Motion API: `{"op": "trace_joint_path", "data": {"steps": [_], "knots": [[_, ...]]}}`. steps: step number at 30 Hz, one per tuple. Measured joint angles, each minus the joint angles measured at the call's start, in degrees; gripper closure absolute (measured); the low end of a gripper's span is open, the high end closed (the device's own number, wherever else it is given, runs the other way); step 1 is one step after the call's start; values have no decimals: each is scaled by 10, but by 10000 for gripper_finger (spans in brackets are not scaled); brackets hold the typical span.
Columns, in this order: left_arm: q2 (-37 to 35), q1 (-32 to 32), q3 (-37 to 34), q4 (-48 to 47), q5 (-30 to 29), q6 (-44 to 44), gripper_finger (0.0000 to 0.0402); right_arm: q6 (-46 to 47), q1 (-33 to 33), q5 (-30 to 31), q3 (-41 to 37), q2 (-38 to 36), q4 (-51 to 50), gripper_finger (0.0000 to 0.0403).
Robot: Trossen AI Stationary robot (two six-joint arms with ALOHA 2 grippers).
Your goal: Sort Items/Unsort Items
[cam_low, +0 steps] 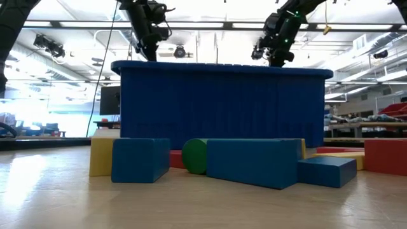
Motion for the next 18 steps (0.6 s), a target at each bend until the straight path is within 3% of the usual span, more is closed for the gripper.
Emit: {"op": "trace_joint_path", "data": {"steps": [18], "knots": [[23,4,-1,5,12,-9,399,26,-4,-26,-9,12,-51,403]]}}
